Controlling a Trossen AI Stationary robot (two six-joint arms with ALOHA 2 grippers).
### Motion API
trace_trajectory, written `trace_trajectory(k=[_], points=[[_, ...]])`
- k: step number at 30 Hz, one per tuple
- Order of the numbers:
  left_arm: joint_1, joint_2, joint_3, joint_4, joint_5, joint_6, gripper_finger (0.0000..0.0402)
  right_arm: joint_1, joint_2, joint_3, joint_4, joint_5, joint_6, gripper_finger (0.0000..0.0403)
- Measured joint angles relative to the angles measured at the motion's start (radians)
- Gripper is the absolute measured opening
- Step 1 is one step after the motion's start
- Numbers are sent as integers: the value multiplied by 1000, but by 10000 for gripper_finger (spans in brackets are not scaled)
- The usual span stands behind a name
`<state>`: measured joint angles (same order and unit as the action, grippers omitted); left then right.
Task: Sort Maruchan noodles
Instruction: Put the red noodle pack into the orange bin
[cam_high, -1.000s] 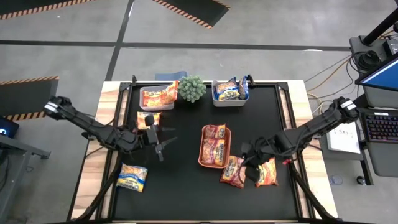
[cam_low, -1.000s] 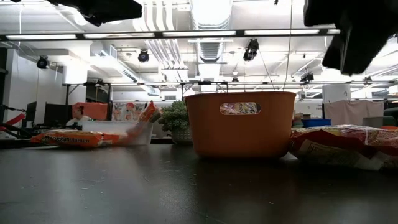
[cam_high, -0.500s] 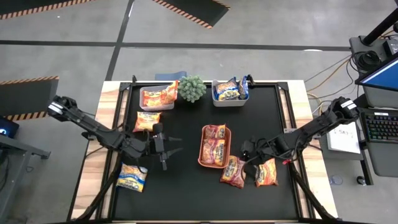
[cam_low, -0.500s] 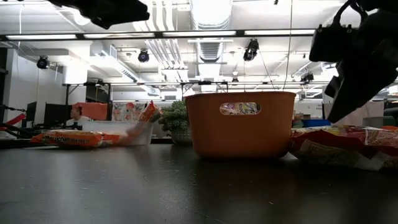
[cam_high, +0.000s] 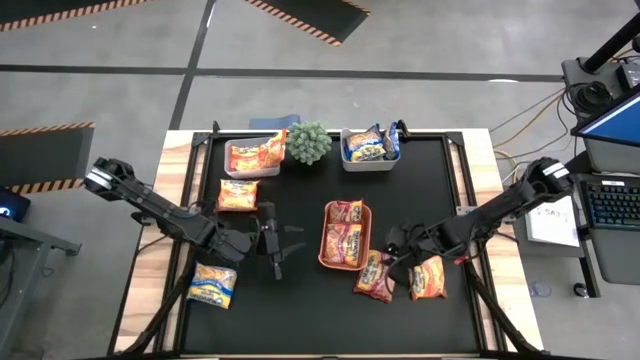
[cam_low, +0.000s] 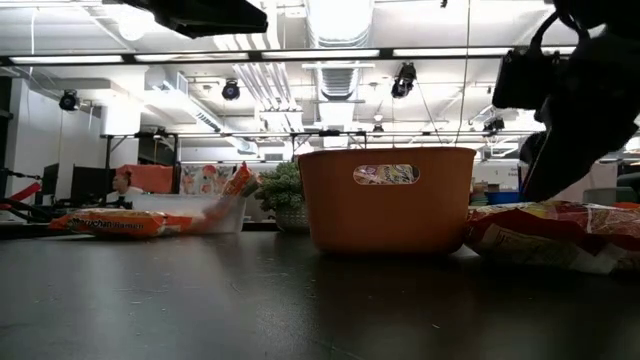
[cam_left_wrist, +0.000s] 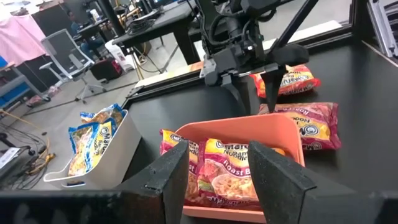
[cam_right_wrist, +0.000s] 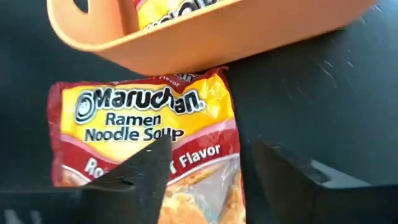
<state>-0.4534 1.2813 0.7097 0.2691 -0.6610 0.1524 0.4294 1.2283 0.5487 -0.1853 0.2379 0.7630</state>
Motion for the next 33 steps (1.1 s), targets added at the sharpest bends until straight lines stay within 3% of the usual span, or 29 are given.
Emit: trace_trajectory(k=[7, 15, 24, 33], points=[[12, 3, 1, 1, -2, -3, 149, -2, 57, -65, 177, -1, -49, 266], [37, 10, -3, 34, -1, -6, 149, -3, 118, -125, 357, -1, -26, 257], [43, 15, -4, 31, -1, -8, 149, -3, 182, -142, 426, -2, -20, 149], [46, 15, -5, 31, -3, -9, 149, -2, 77, -148, 363, -27, -84, 21]])
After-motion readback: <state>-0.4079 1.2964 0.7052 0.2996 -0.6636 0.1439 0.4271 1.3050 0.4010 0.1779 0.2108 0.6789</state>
